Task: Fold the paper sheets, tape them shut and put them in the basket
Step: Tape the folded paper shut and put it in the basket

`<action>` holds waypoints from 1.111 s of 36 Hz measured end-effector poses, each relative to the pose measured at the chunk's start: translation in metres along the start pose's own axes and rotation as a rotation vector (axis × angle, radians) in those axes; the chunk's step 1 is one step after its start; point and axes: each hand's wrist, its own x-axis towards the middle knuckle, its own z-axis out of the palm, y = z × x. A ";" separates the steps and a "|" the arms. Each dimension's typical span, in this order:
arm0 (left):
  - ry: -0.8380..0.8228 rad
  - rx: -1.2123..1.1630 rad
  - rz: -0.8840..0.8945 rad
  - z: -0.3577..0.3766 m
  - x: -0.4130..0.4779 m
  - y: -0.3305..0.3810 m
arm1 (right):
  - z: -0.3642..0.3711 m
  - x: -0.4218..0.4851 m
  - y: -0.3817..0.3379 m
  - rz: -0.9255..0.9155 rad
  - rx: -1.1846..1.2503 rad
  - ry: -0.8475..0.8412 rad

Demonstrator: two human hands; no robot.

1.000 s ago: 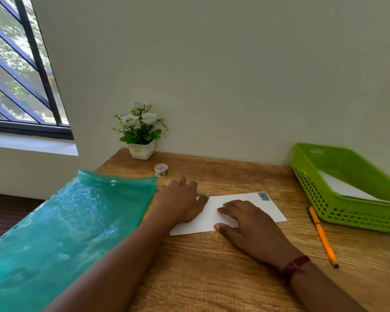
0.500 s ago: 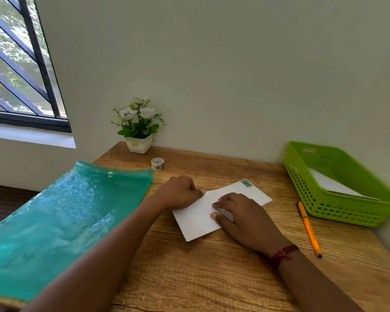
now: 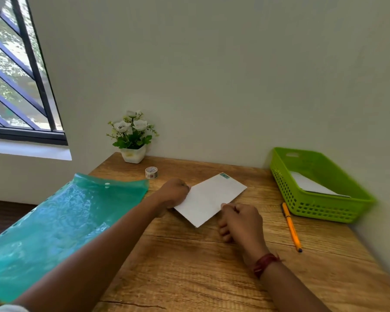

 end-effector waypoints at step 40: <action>-0.288 -0.752 0.194 0.119 -0.071 0.172 | -0.228 0.024 -0.056 -0.086 0.063 0.231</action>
